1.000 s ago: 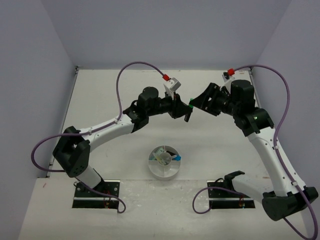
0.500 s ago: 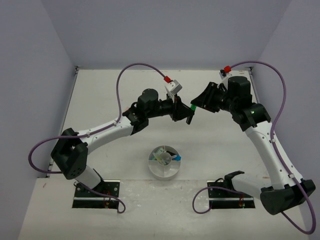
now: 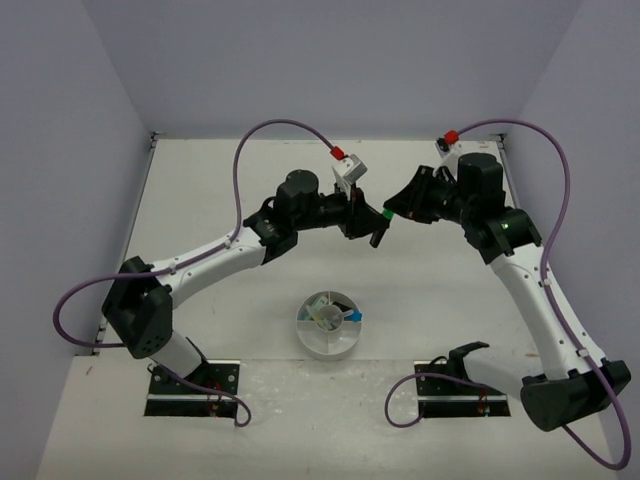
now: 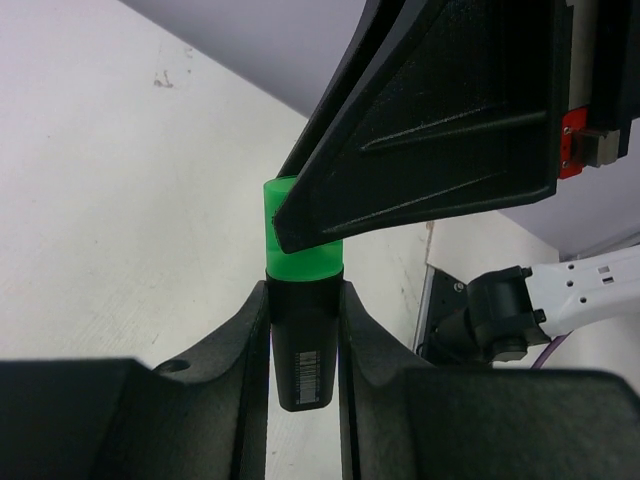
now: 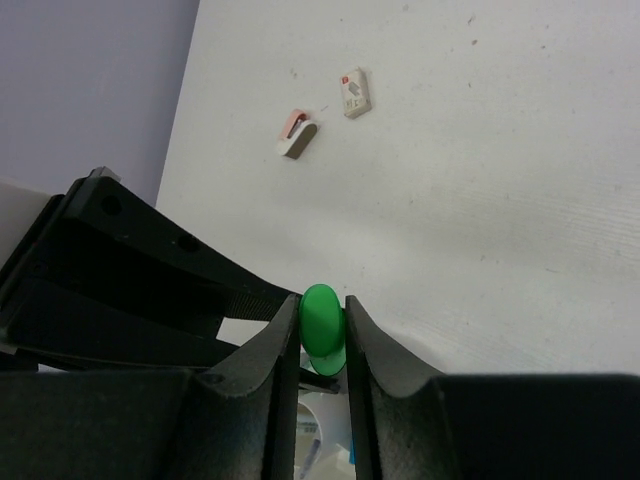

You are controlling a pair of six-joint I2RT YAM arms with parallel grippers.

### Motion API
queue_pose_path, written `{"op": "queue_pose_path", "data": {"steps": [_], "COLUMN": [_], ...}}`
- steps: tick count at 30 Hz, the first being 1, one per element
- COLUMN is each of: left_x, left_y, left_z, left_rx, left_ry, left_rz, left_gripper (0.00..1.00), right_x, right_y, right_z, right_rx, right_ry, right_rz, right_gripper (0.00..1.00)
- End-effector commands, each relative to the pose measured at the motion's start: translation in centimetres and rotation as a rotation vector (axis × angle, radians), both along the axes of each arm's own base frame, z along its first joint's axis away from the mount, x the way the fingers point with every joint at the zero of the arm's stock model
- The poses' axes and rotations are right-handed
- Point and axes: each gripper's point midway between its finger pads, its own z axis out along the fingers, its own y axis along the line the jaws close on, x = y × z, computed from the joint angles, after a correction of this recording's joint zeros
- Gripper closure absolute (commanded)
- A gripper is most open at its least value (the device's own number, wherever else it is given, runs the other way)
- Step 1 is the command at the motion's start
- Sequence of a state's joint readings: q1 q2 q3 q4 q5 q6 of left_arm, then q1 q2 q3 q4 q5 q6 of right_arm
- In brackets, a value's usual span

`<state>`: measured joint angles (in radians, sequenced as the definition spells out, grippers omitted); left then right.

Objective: Sort the stationery into containers
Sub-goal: Pick up the pen from the center of the board, then place the pen in the storage box.

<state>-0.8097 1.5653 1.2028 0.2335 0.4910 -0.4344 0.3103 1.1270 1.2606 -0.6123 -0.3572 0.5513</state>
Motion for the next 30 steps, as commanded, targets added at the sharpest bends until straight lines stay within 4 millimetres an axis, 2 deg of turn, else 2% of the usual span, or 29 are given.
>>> {"op": "queue_pose_path", "data": {"steps": [1,3,4,5,7,8,10,12,14,15,17,19,20,25,30], "left_x": [-1.0,-0.4,0.0,0.8,2.6,3.3,5.8,6.0,6.1,5.9,5.7,5.8,5.7,5.3,5.1], "left_y": [0.0,0.7,1.2,2.1,5.2,7.1,12.2,16.9,20.4,21.6,22.1,23.6,23.7,23.0,22.8], "left_z": [8.1,7.5,7.1,6.7,6.1,6.2,5.8,4.2,3.5,3.4,3.2,2.0,1.6,1.3,1.5], "left_rx": [-0.126,-0.082,-0.056,-0.018,0.071,0.106,0.164,0.247,0.255,0.249,0.243,0.264,0.273,0.269,0.275], "left_ry": [-0.138,-0.124,-0.117,-0.104,-0.073,-0.059,0.011,0.095,0.14,0.152,0.163,0.188,0.197,0.214,0.212], "left_rz": [-0.042,0.014,0.047,0.119,0.318,0.421,0.735,0.914,1.005,1.024,1.013,1.031,1.027,0.981,0.964], "left_gripper": [0.58,0.09,0.0,0.0,0.0,0.0,0.0,0.0,0.0,0.0,0.0,0.0,0.0,0.0,0.0], "right_x": [-0.5,-0.3,-0.2,-0.4,-0.8,-0.9,-2.1,-2.6,-3.8,-4.0,-4.7,-5.2,-5.6,-5.1,-5.5], "right_y": [0.0,-0.6,-1.0,-1.5,-2.3,-2.5,-2.2,-1.6,-0.7,-0.6,0.4,0.5,0.8,0.7,2.9], "right_z": [0.5,1.0,1.1,0.9,0.7,1.0,-0.9,-1.5,-2.8,-2.6,-3.3,-3.0,-2.9,-4.1,-6.0], "right_rx": [-0.001,0.008,0.011,0.02,0.057,0.087,0.155,0.218,0.268,0.298,0.318,0.354,0.372,0.355,0.306], "right_ry": [-0.063,-0.085,-0.095,-0.103,-0.136,-0.167,-0.152,-0.175,-0.176,-0.208,-0.213,-0.261,-0.272,-0.274,-0.229], "right_rz": [0.018,-0.03,-0.062,-0.099,-0.164,-0.181,-0.187,-0.182,-0.176,-0.196,-0.193,-0.241,-0.239,-0.288,-0.216], "right_gripper": [1.0,1.0,1.0,1.0,1.0,1.0,1.0,1.0,1.0,1.0,1.0,1.0,1.0,1.0,1.0]}}
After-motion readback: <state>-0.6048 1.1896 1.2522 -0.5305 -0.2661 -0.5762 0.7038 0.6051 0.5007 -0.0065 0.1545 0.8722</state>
